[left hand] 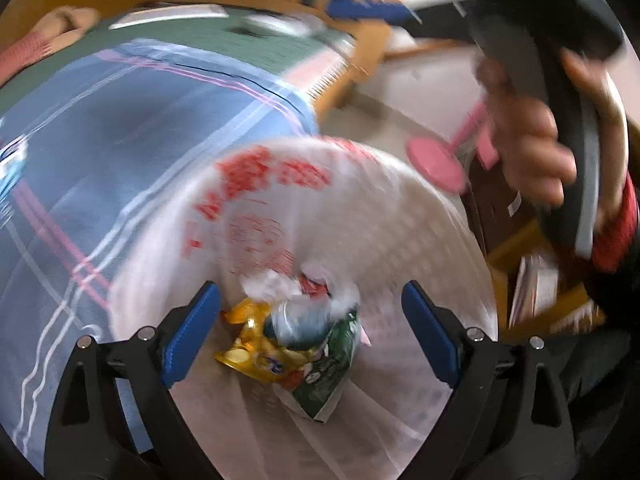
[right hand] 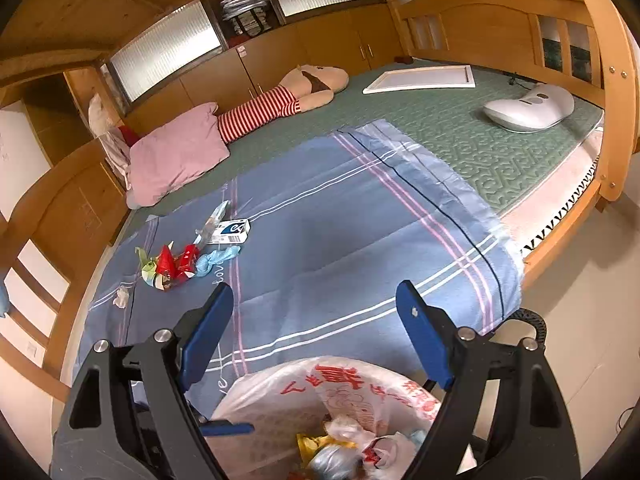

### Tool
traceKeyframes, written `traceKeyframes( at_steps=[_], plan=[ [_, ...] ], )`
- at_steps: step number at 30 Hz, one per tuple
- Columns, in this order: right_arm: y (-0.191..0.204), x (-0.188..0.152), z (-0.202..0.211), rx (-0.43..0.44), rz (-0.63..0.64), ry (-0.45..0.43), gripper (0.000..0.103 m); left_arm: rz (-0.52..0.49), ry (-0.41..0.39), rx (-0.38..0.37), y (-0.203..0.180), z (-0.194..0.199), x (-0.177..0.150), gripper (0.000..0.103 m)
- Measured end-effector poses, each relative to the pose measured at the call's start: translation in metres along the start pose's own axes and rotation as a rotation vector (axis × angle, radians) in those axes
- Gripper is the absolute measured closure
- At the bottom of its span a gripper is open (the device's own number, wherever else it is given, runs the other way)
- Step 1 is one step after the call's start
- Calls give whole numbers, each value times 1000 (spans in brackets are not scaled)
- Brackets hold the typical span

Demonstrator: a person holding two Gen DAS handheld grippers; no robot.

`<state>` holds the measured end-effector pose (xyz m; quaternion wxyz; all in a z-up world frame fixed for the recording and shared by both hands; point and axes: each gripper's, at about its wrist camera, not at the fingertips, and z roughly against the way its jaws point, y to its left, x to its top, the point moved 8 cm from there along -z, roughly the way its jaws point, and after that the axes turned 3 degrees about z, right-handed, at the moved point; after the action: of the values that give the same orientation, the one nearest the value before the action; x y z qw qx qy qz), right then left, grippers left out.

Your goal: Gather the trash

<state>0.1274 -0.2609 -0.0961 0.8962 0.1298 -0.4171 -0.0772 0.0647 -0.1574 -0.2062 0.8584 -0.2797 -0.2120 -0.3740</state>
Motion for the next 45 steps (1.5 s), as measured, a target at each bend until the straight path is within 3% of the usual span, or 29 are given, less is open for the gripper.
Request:
traceKeyframes(
  at_steps=[3,6,7,10,12,14,15,17,19,21,22,25,30,34,38,40,42,45],
  plan=[
    [12,7,-2,1,-11,-6,21,118,-119,39,26,24,14,11],
    [29,13,-5,-21,21,-13,21,263,-301,167,69,69,26,11],
    [34,14,-7,-27,36,-12,20,306,-354,240,85,90,26,11],
    [61,6,-26,-44,106,27,18,445,-472,616,151,193,13,11],
    [88,-5,-48,-25,135,84,18,527,-508,759,183,247,-1,5],
    [118,-16,-72,11,149,136,18,618,-475,868,223,287,-22,4],
    [138,-22,-87,37,161,164,18,661,-432,915,244,298,-36,4],
    [177,-27,-117,82,193,201,18,732,-432,959,275,311,-66,4],
    [219,-28,-147,125,240,222,18,849,-435,951,298,312,-98,4],
    [260,-28,-179,169,275,237,18,1040,-357,921,315,307,-134,4],
    [282,-28,-201,187,281,251,18,1078,-385,893,318,312,-141,4],
    [328,-25,-260,173,294,308,18,1095,-441,899,314,327,-146,4],
    [369,1,-333,-24,433,232,18,1123,-408,901,317,325,-159,4],
    [368,-12,-370,-98,416,278,18,1172,-403,866,320,327,-170,4],
    [366,-30,-382,-78,365,330,20,1184,-407,846,321,328,-172,4],
    [370,-36,-378,-38,364,343,48,1185,-405,840,320,328,-172,4],
    [373,-37,-368,-26,380,338,58,1192,-404,835,320,327,-173,4],
    [378,-44,-354,40,378,366,81,1209,-400,830,321,327,-177,4]
  ],
)
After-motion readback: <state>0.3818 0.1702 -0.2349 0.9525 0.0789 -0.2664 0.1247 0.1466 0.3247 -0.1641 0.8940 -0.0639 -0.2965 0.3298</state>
